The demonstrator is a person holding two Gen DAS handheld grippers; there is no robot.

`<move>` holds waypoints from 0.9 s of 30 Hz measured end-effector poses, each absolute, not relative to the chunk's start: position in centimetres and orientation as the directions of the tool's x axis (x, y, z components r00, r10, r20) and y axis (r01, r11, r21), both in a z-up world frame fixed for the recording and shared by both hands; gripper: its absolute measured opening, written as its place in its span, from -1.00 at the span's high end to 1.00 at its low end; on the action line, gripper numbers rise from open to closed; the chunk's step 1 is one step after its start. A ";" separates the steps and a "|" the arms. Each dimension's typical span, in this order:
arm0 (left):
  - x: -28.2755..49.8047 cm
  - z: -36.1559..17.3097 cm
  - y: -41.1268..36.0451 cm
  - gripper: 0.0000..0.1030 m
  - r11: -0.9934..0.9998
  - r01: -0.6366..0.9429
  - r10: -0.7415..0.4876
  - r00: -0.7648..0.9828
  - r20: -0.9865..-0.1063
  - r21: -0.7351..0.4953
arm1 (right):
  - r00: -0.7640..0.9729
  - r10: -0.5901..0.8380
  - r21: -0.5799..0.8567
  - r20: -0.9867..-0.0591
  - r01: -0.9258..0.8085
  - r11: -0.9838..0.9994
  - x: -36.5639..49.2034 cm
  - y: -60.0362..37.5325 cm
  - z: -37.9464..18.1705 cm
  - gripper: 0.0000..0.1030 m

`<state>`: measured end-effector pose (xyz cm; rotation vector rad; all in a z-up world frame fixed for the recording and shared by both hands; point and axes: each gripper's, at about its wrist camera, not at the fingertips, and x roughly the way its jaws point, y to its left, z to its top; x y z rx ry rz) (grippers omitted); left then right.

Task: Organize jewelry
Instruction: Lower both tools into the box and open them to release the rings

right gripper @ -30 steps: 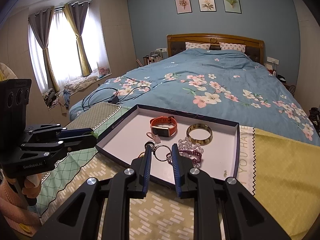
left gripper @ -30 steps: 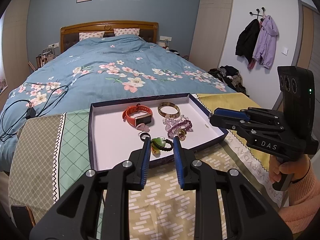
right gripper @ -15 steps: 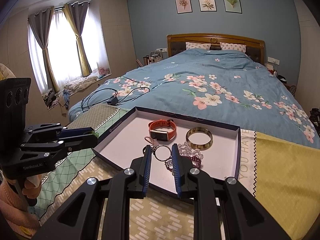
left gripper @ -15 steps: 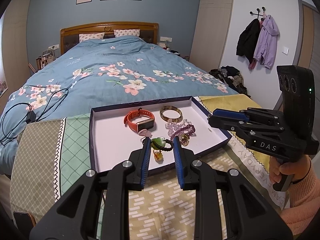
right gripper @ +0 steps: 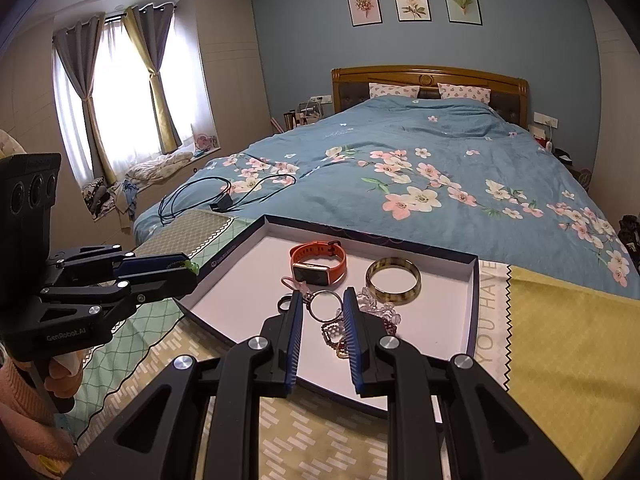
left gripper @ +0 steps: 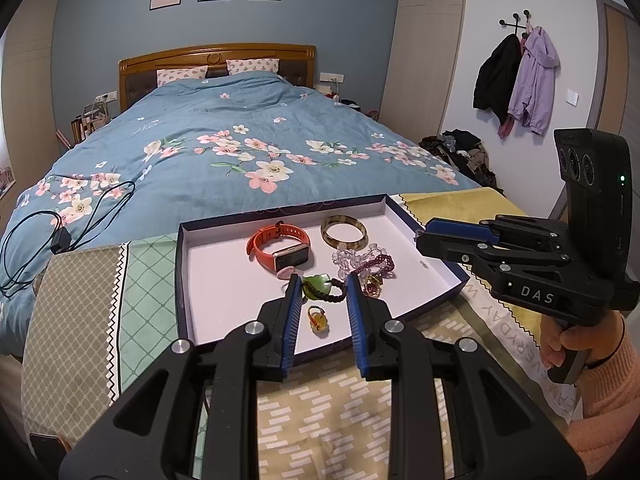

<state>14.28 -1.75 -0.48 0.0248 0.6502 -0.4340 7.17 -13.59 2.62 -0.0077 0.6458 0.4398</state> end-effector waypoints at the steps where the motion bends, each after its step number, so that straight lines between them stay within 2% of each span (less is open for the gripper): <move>1: 14.3 -0.5 -1.7 0.55 0.911 0.398 -0.382 0.711 -0.591 -0.110 | 0.710 0.394 0.128 -0.584 -0.399 0.908 7.3 -13.6 2.7 0.64; 27: 16.0 -0.5 -2.0 0.55 0.913 0.393 -0.378 0.709 -0.595 -0.111 | 0.704 0.396 0.130 -0.589 -0.401 0.907 8.3 -13.4 2.0 0.64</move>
